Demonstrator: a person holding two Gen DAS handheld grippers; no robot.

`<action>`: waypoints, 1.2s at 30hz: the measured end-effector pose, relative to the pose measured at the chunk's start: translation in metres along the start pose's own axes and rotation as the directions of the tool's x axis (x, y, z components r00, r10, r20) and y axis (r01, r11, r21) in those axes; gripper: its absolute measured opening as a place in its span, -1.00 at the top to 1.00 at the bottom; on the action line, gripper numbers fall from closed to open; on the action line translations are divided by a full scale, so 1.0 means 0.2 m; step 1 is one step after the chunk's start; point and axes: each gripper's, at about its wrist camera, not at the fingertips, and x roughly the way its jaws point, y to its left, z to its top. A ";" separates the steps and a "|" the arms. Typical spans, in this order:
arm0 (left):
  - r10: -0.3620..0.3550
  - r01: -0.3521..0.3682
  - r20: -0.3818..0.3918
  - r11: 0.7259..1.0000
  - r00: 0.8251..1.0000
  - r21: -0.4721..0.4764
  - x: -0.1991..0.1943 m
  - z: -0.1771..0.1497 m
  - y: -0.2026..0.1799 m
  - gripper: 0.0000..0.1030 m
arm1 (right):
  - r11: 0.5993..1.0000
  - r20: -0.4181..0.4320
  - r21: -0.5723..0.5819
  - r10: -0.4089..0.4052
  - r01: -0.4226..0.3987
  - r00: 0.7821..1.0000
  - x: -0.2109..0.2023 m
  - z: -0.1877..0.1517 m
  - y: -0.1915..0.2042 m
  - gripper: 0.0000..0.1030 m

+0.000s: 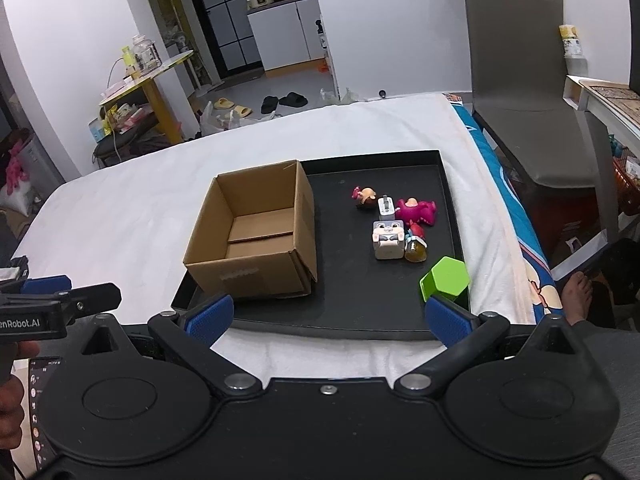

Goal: Organize rigid objects

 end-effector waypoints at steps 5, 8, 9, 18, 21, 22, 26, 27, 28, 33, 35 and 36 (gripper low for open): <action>-0.001 0.001 0.003 1.000 1.000 0.000 -0.01 -0.01 0.00 -0.99 | 1.000 0.013 -0.007 -0.001 0.001 1.000 -0.01 -0.01 0.01 -1.00; -0.001 0.001 0.002 1.000 1.000 -0.001 -0.01 -0.01 0.00 -0.99 | 1.000 0.013 -0.001 -0.003 0.003 1.000 -0.01 -0.01 0.01 -1.00; -0.002 0.002 0.001 1.000 1.000 -0.003 -0.01 0.00 0.00 -0.99 | 1.000 0.014 0.002 -0.005 0.005 1.000 -0.02 -0.01 0.01 -1.00; -0.003 0.003 -0.008 1.000 1.000 -0.011 0.00 0.00 0.01 -0.99 | 1.000 0.009 0.008 -0.015 0.015 1.000 -0.01 0.00 -0.01 -1.00; -0.005 0.005 -0.010 1.000 1.000 -0.015 0.00 0.00 0.02 -0.99 | 1.000 0.008 0.011 -0.017 0.017 1.000 -0.01 0.00 -0.01 -1.00; -0.005 0.004 -0.011 1.000 1.000 -0.016 0.00 0.00 0.02 -0.99 | 1.000 0.008 0.010 -0.017 0.017 1.000 -0.01 0.00 -0.01 -1.00; -0.003 0.003 -0.012 1.000 1.000 -0.015 0.01 0.00 0.02 -0.99 | 1.000 0.008 0.007 -0.020 0.020 1.000 -0.01 0.00 -0.01 -1.00; -0.003 0.003 -0.011 1.000 1.000 -0.014 0.01 0.00 0.02 -0.99 | 1.000 0.008 0.009 -0.019 0.019 1.000 -0.01 -0.01 -0.01 -1.00; -0.004 0.003 -0.013 1.000 1.000 -0.013 0.01 0.00 0.02 -0.99 | 1.000 0.007 0.010 -0.019 0.019 1.000 -0.01 0.00 -0.01 -1.00; -0.006 0.006 -0.017 1.000 1.000 -0.014 0.02 -0.01 0.02 -0.99 | 1.000 0.005 0.011 -0.020 0.020 1.000 0.00 -0.01 0.00 -1.00; -0.008 0.008 -0.020 1.000 1.000 -0.016 0.03 -0.01 0.02 -0.99 | 1.000 0.003 0.010 -0.022 0.022 1.000 0.00 -0.01 0.00 -1.00; -0.009 0.009 -0.020 1.000 1.000 -0.016 0.03 -0.01 0.02 -0.99 | 1.000 0.002 0.009 -0.022 0.022 1.000 0.00 -0.01 0.00 -1.00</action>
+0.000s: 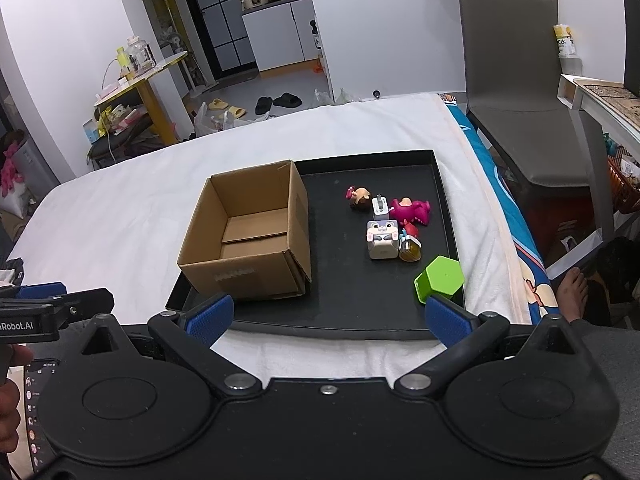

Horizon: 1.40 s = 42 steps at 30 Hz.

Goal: Organize rigid objects

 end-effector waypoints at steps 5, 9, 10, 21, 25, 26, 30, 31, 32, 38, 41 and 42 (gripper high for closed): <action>0.000 0.000 -0.004 1.000 1.000 0.001 0.01 0.00 0.00 -0.99 | 1.000 -0.003 0.003 0.001 -0.001 1.000 0.01 0.00 0.00 -1.00; 0.001 -0.001 -0.008 1.000 1.000 0.000 0.01 0.00 0.00 -0.99 | 1.000 -0.007 0.003 0.001 -0.001 1.000 0.01 0.00 0.00 -1.00; 0.001 -0.001 -0.009 1.000 1.000 0.000 0.01 0.00 0.00 -0.99 | 1.000 -0.007 0.003 0.002 -0.002 1.000 0.01 0.00 -0.01 -1.00; 0.010 -0.010 -0.019 1.000 1.000 0.002 0.04 0.00 0.02 -0.99 | 1.000 -0.015 -0.002 0.000 0.000 1.000 0.03 0.01 0.00 -1.00; 0.011 -0.011 -0.024 1.000 1.000 0.004 0.05 0.01 0.02 -0.99 | 1.000 -0.016 -0.001 0.000 0.000 1.000 0.03 0.01 0.00 -1.00; 0.012 -0.012 -0.025 1.000 1.000 0.005 0.05 0.00 0.02 -0.99 | 1.000 -0.016 0.002 0.000 0.000 1.000 0.04 0.01 0.00 -1.00; 0.017 -0.017 -0.032 1.000 0.999 0.000 0.07 0.01 0.02 -0.99 | 1.000 -0.008 0.004 -0.001 0.001 1.000 0.04 0.02 0.00 -1.00; 0.020 -0.020 -0.034 1.000 0.999 -0.002 0.08 0.01 0.01 -0.99 | 1.000 -0.004 0.001 -0.002 0.002 1.000 0.04 0.02 0.00 -1.00; 0.022 -0.022 -0.036 1.000 0.999 -0.003 0.09 0.01 0.01 -0.99 | 1.000 -0.003 0.000 -0.004 0.004 1.000 0.05 0.03 0.00 -1.00; 0.039 -0.039 -0.045 0.999 0.998 -0.003 0.14 0.03 -0.01 -0.99 | 1.000 0.009 0.000 -0.012 0.012 1.000 0.08 0.04 -0.01 -1.00; 0.045 -0.045 -0.055 0.999 0.997 -0.015 0.18 0.04 -0.01 -0.99 | 1.000 0.016 -0.007 -0.026 0.026 1.000 0.10 0.04 -0.02 -1.00; 0.047 -0.048 -0.057 0.999 0.997 -0.017 0.19 0.05 -0.01 -0.99 | 1.000 0.017 -0.006 -0.028 0.028 0.999 0.11 0.04 -0.02 -1.00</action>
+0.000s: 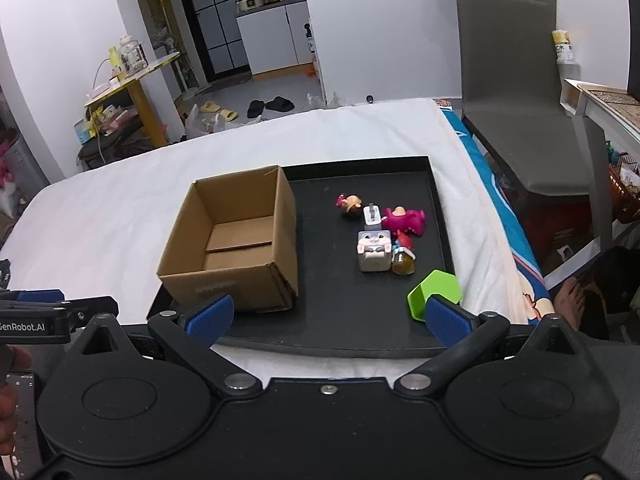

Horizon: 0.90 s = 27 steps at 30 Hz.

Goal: Organize rigid objects

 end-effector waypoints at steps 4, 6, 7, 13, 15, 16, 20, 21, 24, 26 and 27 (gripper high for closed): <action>0.007 -0.007 -0.006 1.000 1.000 -0.004 0.04 0.02 0.00 -0.98 | 1.000 -0.003 0.015 -0.003 0.003 1.000 0.04 0.01 -0.03 -1.00; 0.007 -0.007 -0.015 1.000 1.000 -0.013 0.07 0.03 0.01 -0.98 | 1.000 -0.007 0.021 -0.008 0.008 1.000 0.07 0.02 -0.04 -0.98; 0.009 -0.009 -0.019 1.000 1.000 -0.018 0.09 0.03 0.01 -0.97 | 0.999 -0.013 0.029 -0.012 0.013 1.000 0.08 0.02 -0.05 -0.97; 0.019 -0.021 -0.032 0.998 0.999 -0.051 0.18 0.08 0.04 -0.94 | 0.997 -0.041 0.071 -0.020 0.023 0.999 0.17 0.03 -0.11 -0.87; 0.034 -0.035 -0.024 0.998 0.999 -0.055 0.20 0.09 0.04 -0.90 | 0.996 -0.054 0.083 -0.020 0.025 0.998 0.20 0.03 -0.13 -0.83; 0.037 -0.039 -0.026 0.997 0.999 -0.061 0.22 0.10 0.04 -0.88 | 0.995 -0.062 0.093 -0.022 0.028 0.998 0.22 0.03 -0.14 -0.81; 0.040 -0.043 -0.034 0.995 0.999 -0.093 0.27 0.13 0.07 -0.71 | 0.991 -0.090 0.124 -0.032 0.043 0.995 0.29 0.03 -0.18 -0.70; 0.045 -0.049 -0.037 0.994 0.998 -0.100 0.29 0.14 0.07 -0.65 | 0.991 -0.095 0.129 -0.036 0.049 0.995 0.31 0.04 -0.20 -0.70; 0.049 -0.055 -0.047 0.991 0.998 -0.124 0.33 0.16 0.09 -0.49 | 0.987 -0.112 0.149 -0.046 0.063 0.993 0.35 0.05 -0.25 -0.65; 0.047 -0.056 -0.059 0.987 0.997 -0.150 0.36 0.18 0.11 -0.42 | 0.983 -0.127 0.165 -0.055 0.075 0.990 0.38 0.06 -0.28 -0.59; 0.043 -0.053 -0.064 0.985 0.997 -0.163 0.37 0.18 0.11 -0.39 | 0.981 -0.135 0.173 -0.058 0.082 0.989 0.40 0.06 -0.30 -0.55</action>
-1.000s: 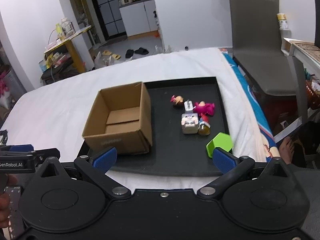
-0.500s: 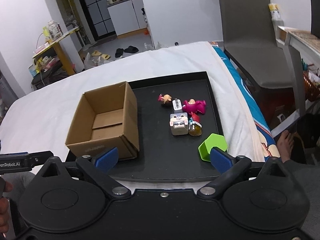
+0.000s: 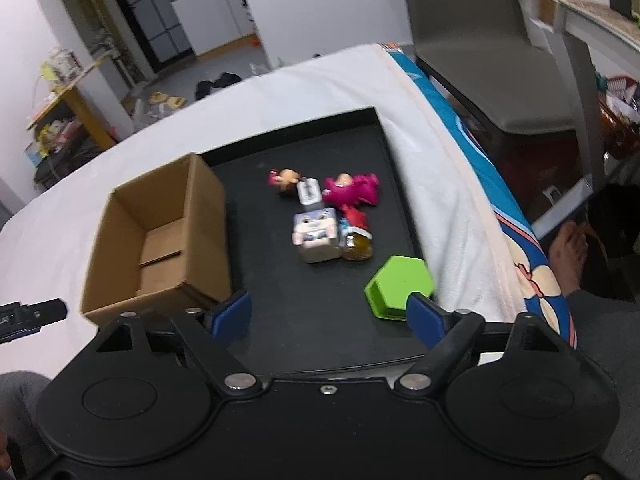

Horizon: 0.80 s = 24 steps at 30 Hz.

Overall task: Organize rigid objects
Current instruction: 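Move the right gripper to the green hexagonal block and close on it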

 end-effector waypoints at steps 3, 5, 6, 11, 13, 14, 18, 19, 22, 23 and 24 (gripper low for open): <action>0.000 0.000 -0.014 1.000 1.000 -0.024 0.03 0.02 0.01 -0.28 | 1.000 -0.021 0.026 -0.007 0.008 1.000 0.05 0.02 -0.04 -0.54; -0.001 0.000 -0.025 0.999 1.000 -0.045 0.06 0.04 0.02 -0.22 | 0.999 -0.035 0.046 -0.011 0.012 0.999 0.08 0.04 -0.06 -0.54; -0.005 0.003 -0.030 0.998 1.000 -0.056 0.07 0.05 0.03 -0.17 | 0.998 -0.042 0.059 -0.012 0.015 0.999 0.09 0.04 -0.08 -0.54; -0.029 0.022 -0.074 0.995 0.997 -0.095 0.14 0.11 0.06 -0.05 | 0.985 -0.094 0.169 -0.009 0.025 0.996 0.19 0.06 -0.15 -0.54; -0.044 0.032 -0.098 0.992 0.994 -0.125 0.17 0.13 0.08 0.04 | 0.975 -0.113 0.220 -0.008 0.033 0.994 0.22 0.06 -0.19 -0.54; -0.040 0.027 -0.102 0.992 0.994 -0.125 0.18 0.13 0.08 0.09 | 0.968 -0.123 0.249 -0.007 0.038 0.992 0.24 0.06 -0.21 -0.51; -0.039 0.023 -0.123 0.992 0.992 -0.128 0.23 0.16 0.10 0.20 | 0.946 -0.154 0.320 -0.009 0.058 0.988 0.30 0.07 -0.27 -0.49; -0.042 0.024 -0.131 0.991 0.990 -0.131 0.24 0.17 0.11 0.21 | 0.939 -0.162 0.338 -0.005 0.060 0.987 0.31 0.07 -0.29 -0.48; -0.042 0.023 -0.147 0.991 0.988 -0.129 0.28 0.18 0.11 0.26 | 0.922 -0.182 0.382 0.017 0.055 0.983 0.35 0.06 -0.32 -0.41; -0.044 0.023 -0.154 0.991 0.987 -0.133 0.29 0.19 0.11 0.31 | 0.916 -0.192 0.397 0.024 0.055 0.981 0.36 0.06 -0.33 -0.35; -0.046 0.024 -0.162 0.990 0.986 -0.140 0.30 0.19 0.12 0.34 | 0.912 -0.198 0.407 0.030 0.055 0.980 0.38 0.06 -0.34 -0.31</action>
